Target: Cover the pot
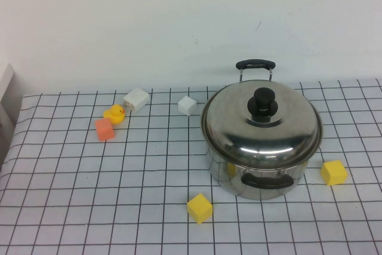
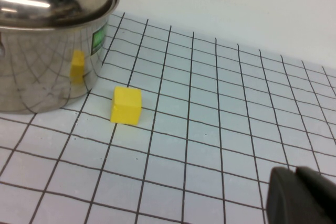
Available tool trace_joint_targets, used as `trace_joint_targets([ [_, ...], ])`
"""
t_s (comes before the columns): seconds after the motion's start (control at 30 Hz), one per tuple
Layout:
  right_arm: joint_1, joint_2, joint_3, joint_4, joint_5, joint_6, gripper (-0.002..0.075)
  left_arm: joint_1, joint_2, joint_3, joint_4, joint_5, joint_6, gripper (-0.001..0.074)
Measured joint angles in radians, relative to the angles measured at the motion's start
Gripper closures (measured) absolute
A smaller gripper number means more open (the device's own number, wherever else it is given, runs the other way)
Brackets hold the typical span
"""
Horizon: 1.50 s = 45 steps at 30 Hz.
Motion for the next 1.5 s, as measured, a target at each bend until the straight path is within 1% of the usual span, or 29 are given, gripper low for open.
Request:
trace_joint_targets([
  [0.17, 0.0, 0.0, 0.0, 0.0, 0.0, 0.0, 0.0717, 0.007, 0.0, 0.0, 0.021, -0.033, 0.0, 0.0735],
  [0.27, 0.0, 0.0, 0.0, 0.0, 0.0, 0.0, 0.0717, 0.069, -0.004, 0.002, -0.013, -0.088, 0.039, 0.0735],
  [0.43, 0.0, 0.0, 0.0, 0.0, 0.0, 0.0, 0.0717, 0.292, -0.012, 0.004, -0.185, -0.135, 0.174, 0.0735],
  [0.53, 0.0, 0.0, 0.0, 0.0, 0.0, 0.0, 0.0717, 0.398, -0.036, 0.05, -0.262, -0.172, 0.256, 0.0735],
  [0.63, 0.0, 0.0, 0.0, 0.0, 0.0, 0.0, 0.0717, 0.478, -0.087, 0.159, -0.327, -0.235, 0.316, 0.0735],
  [0.73, 0.0, 0.0, 0.0, 0.0, 0.0, 0.0, 0.0717, 0.535, -0.16, 0.287, -0.403, -0.293, 0.374, 0.0735],
  [0.87, 0.0, 0.0, 0.0, 0.0, 0.0, 0.0, 0.0717, 0.57, -0.182, 0.423, -0.484, -0.317, 0.432, 0.0736],
  [0.97, 0.0, 0.0, 0.0, 0.0, 0.0, 0.0, 0.0717, 0.581, -0.183, 0.429, -0.504, -0.285, 0.453, 0.0736],
  [1.27, 0.0, 0.0, 0.0, 0.0, 0.0, 0.0, 0.0717, 0.588, -0.184, 0.429, -0.498, -0.285, 0.656, 0.0736],
  [1.5, 0.0, 0.0, 0.0, 0.0, 0.0, 0.0, 0.0717, 0.588, -0.184, 0.429, -0.481, -0.285, 0.691, 0.0736],
])
